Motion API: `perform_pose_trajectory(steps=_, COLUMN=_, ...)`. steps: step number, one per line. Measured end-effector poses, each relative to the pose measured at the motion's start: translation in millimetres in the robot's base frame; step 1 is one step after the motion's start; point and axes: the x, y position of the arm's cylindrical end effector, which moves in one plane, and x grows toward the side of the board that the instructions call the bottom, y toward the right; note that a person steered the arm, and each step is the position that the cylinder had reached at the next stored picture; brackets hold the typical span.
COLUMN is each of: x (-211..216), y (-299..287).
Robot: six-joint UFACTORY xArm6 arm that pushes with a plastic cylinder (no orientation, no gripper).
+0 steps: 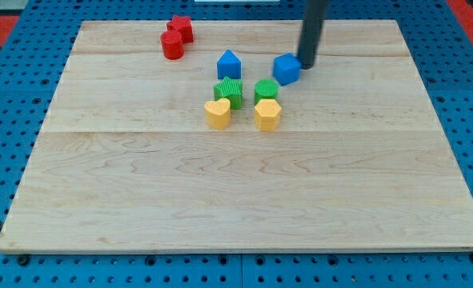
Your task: Move the red circle right to the green circle
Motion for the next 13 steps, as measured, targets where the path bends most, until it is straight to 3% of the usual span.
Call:
perform_pose_trajectory(steps=1, x=-11.9, y=-8.8)
perform_pose_trajectory(steps=2, x=-64.7, y=-12.3)
perform_pose_trajectory(steps=4, x=-111.7, y=-136.4)
perform_pose_trajectory(steps=8, x=-108.7, y=-297.9)
perform_pose_trajectory(steps=9, x=-68.2, y=-246.3)
perform_pose_trajectory(steps=10, x=-45.8, y=-155.5)
perform_pose_trajectory(steps=11, x=-45.6, y=-123.7)
perform_pose_trajectory(steps=12, x=-47.7, y=-148.0)
perform_pose_trajectory(steps=13, x=-6.3, y=-152.6)
